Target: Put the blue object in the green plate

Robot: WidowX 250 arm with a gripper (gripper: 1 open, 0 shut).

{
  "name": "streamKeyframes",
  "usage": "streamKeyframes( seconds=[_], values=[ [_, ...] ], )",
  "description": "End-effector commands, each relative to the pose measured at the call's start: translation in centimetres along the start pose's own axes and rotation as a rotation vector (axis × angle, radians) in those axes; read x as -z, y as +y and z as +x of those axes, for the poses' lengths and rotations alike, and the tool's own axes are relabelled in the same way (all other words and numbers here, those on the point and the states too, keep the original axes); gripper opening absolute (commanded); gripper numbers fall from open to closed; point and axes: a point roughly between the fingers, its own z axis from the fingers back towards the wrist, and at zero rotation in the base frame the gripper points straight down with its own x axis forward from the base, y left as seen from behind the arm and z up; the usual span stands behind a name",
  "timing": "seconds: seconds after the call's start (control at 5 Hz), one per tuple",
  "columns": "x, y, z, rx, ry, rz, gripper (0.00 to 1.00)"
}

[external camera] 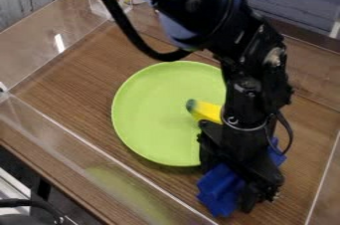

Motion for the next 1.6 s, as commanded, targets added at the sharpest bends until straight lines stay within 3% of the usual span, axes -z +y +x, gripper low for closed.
streamKeyframes(
  seconds=[0.0,0.8,1.0,1.4],
  values=[
    [-0.7,0.1,0.5,-0.004,-0.041,-0.012,1.0],
    [-1.0,0.3,0.8,0.001,-0.069,-0.036,1.0],
    [-1.5,0.3,0.8,0.001,-0.072,-0.042,0.0],
    [-4.1,0.8,1.0,-0.005,-0.104,-0.051,0.0]
  ],
)
